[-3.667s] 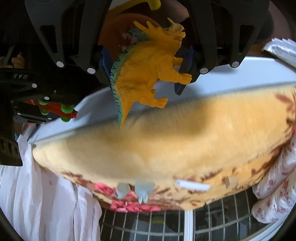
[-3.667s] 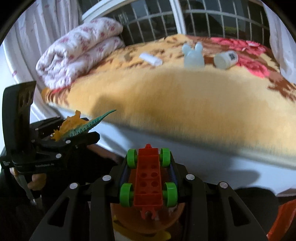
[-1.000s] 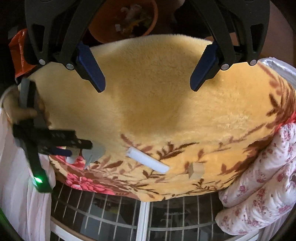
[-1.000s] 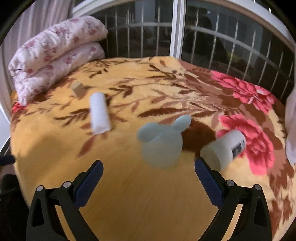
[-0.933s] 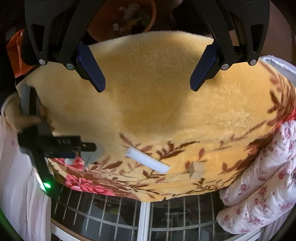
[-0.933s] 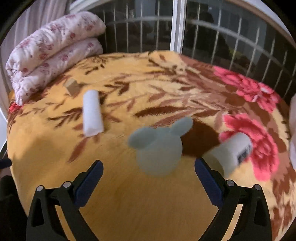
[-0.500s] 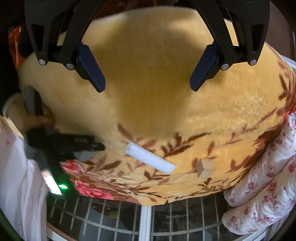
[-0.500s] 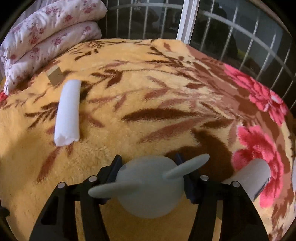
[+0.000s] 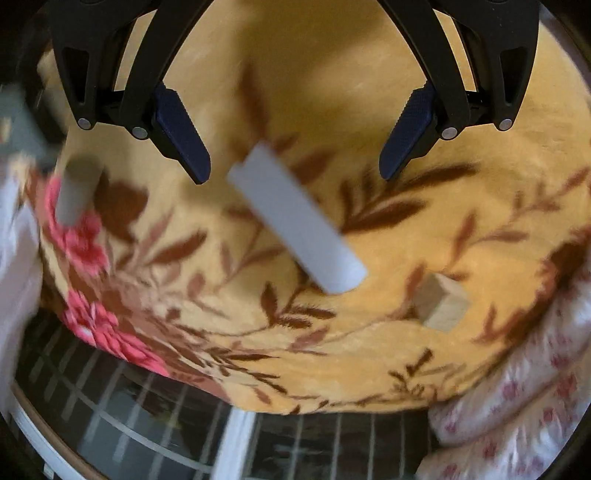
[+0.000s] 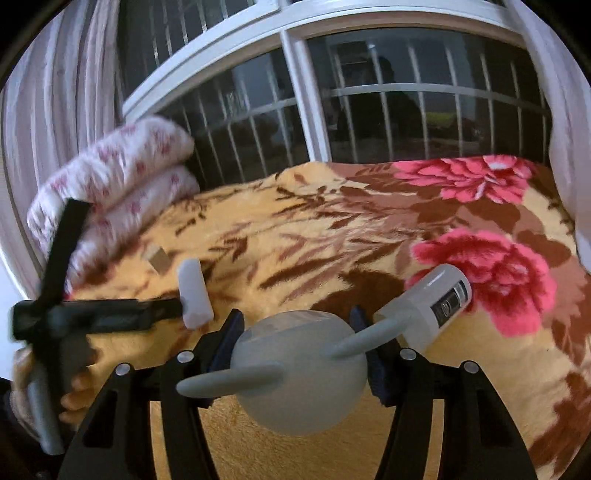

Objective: Collect trash
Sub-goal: 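Grasp the clear bunny bottle with the right tool while the left tool grasps the white foam tube, then carry the bunny bottle and foam tube into the orange bin and open both tools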

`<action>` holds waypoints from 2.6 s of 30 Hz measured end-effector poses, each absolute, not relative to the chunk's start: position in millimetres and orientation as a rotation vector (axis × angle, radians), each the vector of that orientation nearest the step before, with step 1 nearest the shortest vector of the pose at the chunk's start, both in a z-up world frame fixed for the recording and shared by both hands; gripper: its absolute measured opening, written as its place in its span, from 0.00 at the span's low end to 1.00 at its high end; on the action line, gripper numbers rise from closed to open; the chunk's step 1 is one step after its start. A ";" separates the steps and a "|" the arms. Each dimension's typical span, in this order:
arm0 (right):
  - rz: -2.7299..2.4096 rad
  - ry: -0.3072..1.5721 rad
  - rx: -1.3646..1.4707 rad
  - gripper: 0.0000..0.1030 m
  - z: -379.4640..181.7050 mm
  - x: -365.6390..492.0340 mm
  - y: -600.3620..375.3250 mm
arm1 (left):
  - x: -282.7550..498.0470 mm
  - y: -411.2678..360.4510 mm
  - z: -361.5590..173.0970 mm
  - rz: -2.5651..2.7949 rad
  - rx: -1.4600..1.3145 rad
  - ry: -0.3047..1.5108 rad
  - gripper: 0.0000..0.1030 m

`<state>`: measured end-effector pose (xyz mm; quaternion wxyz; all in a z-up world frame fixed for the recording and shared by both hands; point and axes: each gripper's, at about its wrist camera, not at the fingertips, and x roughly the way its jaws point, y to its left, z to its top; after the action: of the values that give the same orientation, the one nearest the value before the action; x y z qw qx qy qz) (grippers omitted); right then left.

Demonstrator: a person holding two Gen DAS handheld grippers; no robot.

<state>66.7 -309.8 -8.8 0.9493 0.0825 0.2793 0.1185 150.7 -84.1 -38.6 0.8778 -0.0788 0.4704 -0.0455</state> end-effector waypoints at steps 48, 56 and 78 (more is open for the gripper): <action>0.295 0.737 -0.030 0.57 -44.6 -174.3 -222.6 | -146.0 -27.0 -68.9 -0.657 0.073 0.956 0.26; 0.331 0.985 -0.032 0.57 -123.6 -171.2 -204.2 | -133.4 -25.3 -148.5 -0.574 0.093 1.190 0.24; 0.306 1.356 -0.025 0.58 -236.1 -127.0 -194.2 | -96.6 -51.1 -263.2 -0.479 0.189 1.497 0.27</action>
<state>-127.0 -194.2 -236.1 0.7679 -0.0116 0.6248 0.1410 -96.6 -51.1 -263.2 0.7026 0.0850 0.6729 -0.2152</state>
